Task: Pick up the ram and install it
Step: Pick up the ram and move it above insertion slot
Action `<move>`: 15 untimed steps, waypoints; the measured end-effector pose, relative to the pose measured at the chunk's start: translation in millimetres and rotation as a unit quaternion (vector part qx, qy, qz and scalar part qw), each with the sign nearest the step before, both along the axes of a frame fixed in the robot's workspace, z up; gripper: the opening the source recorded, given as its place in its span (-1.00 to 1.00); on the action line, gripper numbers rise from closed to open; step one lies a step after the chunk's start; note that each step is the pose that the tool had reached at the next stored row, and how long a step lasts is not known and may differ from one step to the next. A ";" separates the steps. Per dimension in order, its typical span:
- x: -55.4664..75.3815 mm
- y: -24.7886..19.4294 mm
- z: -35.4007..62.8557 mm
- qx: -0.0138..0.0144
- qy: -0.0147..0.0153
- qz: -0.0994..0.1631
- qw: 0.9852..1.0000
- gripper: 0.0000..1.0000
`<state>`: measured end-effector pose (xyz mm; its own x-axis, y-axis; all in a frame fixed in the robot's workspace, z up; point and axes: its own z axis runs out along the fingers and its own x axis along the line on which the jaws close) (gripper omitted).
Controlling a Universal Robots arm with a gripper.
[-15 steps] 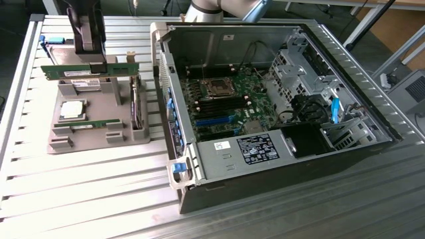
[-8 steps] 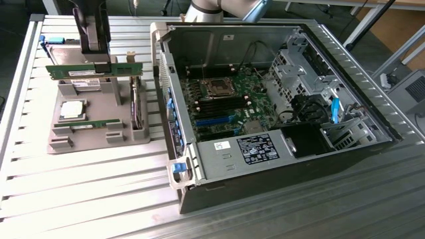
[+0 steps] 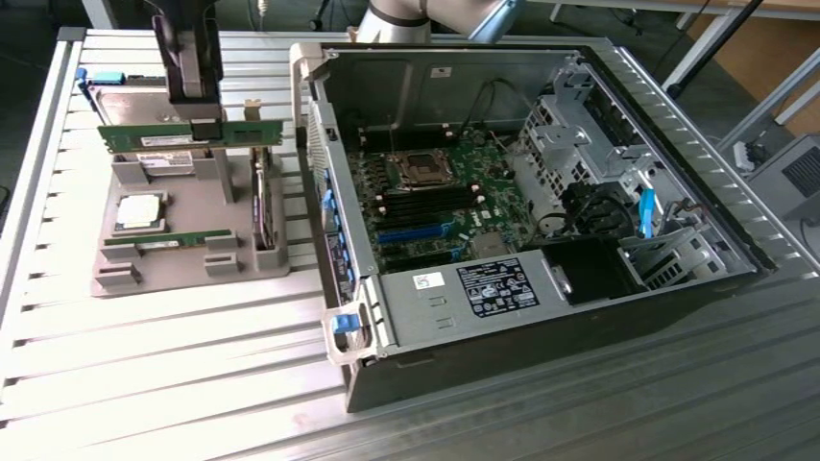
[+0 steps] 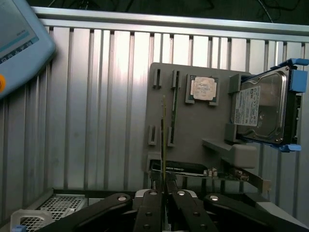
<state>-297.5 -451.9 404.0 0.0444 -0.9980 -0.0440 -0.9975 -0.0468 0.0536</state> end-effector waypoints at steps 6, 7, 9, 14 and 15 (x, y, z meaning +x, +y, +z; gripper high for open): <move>6.5 0.0 0.0 0.000 0.000 0.000 1.000 -0.75; 7.1 0.0 0.0 0.000 0.000 0.000 1.000 -0.75; 9.9 0.0 0.0 0.000 0.000 0.000 1.000 -0.75; 14.9 0.0 0.0 0.000 0.000 0.000 1.000 -0.75; 16.4 0.0 0.1 0.000 0.000 0.000 1.000 -0.75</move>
<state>-281.1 -451.9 404.1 0.0445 -0.9980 -0.0439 -0.9975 -0.0468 0.0538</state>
